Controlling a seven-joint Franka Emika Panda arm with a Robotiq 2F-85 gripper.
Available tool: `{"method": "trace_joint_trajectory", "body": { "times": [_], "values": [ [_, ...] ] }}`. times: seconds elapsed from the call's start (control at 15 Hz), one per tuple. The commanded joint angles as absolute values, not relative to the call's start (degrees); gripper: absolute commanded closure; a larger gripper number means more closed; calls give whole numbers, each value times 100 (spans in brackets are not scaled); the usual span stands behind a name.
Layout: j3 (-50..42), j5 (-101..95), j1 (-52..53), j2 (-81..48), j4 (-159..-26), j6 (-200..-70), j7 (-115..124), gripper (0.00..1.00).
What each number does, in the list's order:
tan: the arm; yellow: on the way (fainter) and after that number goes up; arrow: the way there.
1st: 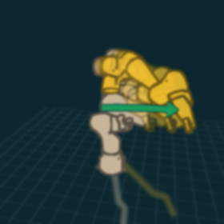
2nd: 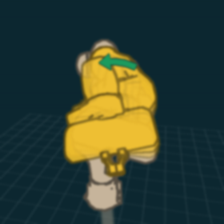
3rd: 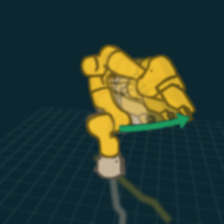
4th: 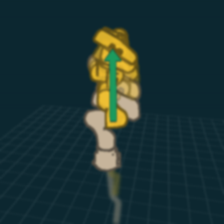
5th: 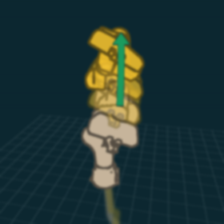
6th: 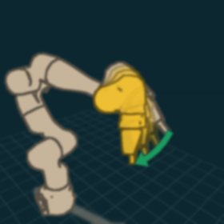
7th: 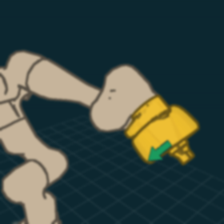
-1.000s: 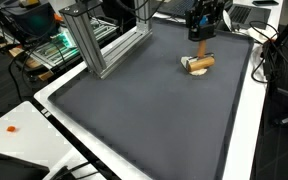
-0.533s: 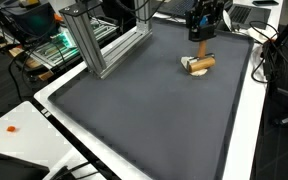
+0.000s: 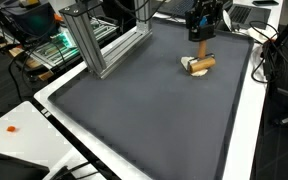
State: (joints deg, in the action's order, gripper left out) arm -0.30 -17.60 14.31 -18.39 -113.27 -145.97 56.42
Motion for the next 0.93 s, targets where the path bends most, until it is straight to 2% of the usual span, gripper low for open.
{"method": "trace_joint_trajectory", "body": {
  "times": [0.0,0.87],
  "values": [
    [99,-1337,1324,-1976,-11492,-14554,5254,71],
    [222,-761,1359,-1879,-11123,-13495,4259,71]
  ]
}}
